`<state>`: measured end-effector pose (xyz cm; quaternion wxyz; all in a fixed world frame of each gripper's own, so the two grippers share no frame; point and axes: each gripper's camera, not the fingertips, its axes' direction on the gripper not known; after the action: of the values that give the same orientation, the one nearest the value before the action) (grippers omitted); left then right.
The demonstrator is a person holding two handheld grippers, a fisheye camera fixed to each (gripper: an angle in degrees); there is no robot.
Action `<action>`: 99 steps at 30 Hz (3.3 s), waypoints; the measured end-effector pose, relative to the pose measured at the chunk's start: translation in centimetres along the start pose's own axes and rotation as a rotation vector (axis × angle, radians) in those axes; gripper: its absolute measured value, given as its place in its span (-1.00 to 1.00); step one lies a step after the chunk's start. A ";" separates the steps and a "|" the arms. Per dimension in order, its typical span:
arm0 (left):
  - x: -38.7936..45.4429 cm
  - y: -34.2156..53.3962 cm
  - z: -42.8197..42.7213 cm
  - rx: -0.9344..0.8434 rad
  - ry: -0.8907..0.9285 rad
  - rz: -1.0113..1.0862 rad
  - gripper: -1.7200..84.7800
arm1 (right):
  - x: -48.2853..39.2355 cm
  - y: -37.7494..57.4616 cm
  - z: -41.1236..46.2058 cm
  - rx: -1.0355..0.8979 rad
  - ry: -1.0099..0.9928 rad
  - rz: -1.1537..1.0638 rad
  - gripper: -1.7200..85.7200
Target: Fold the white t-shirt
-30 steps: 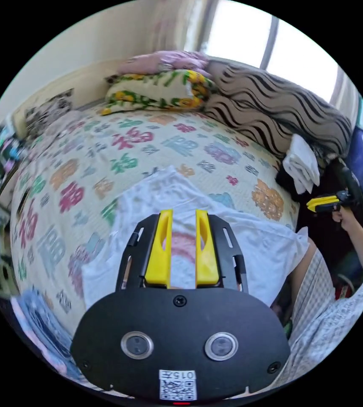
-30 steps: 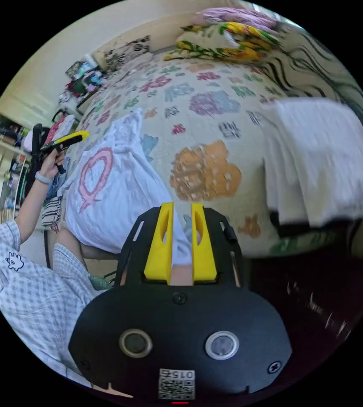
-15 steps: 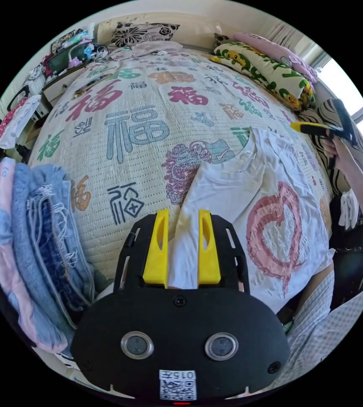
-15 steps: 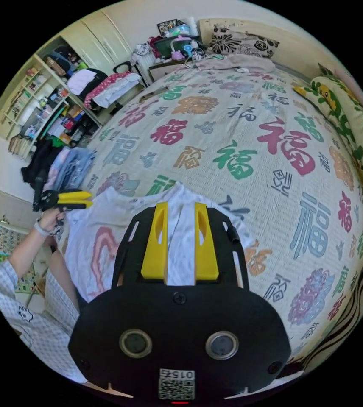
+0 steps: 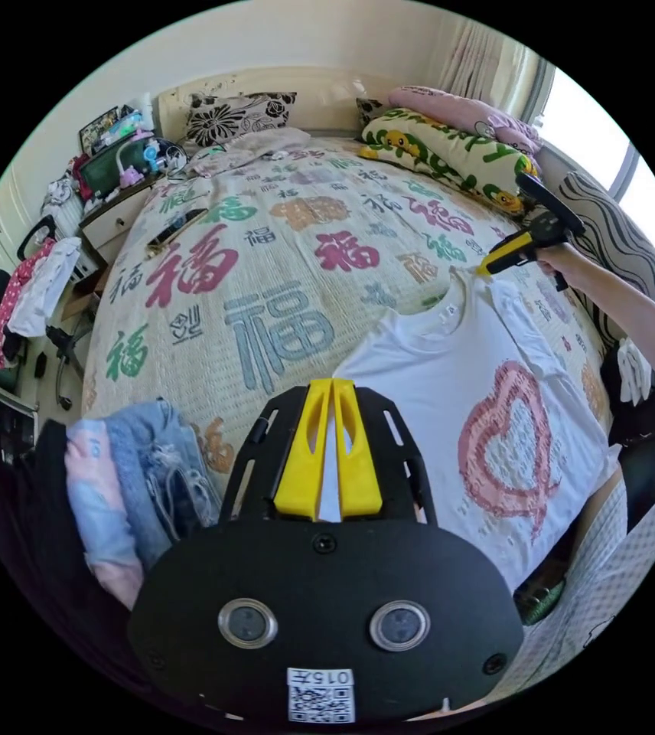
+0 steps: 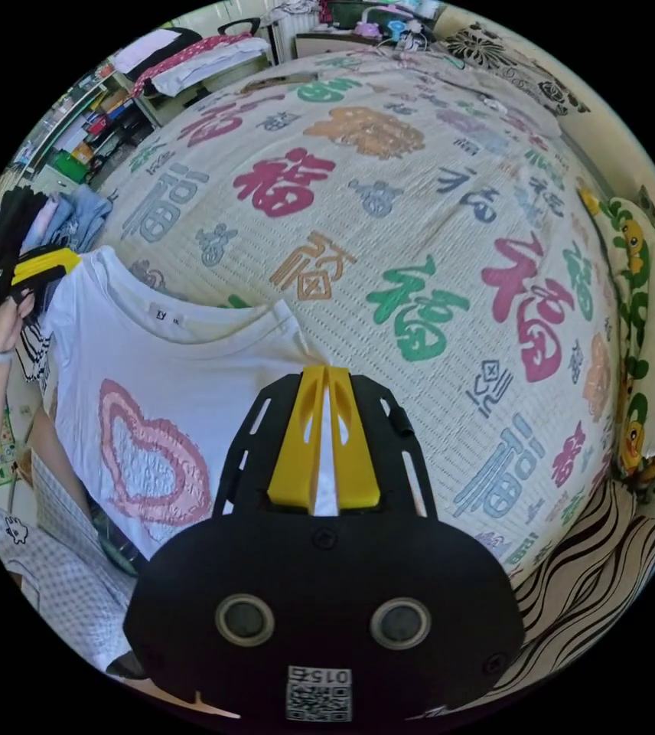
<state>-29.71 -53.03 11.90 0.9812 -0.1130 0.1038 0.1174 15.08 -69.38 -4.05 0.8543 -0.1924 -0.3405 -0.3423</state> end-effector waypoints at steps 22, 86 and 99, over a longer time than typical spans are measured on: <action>10.3 -10.3 1.6 0.066 0.197 0.140 -0.83 | -2.4 15.1 0.9 0.208 -0.093 -0.093 -0.75; 7.1 -21.2 11.8 -0.169 0.331 0.067 -0.81 | 12.7 27.6 10.8 0.233 -0.272 0.356 -0.85; 2.0 -18.9 15.2 -0.016 0.526 -0.155 -0.93 | 12.9 28.3 14.2 0.310 -0.288 0.503 -0.94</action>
<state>-20.29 -66.80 29.69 0.9256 -0.1548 0.3453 0.0096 35.75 -47.67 12.32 0.8743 -0.1843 -0.4478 -0.0339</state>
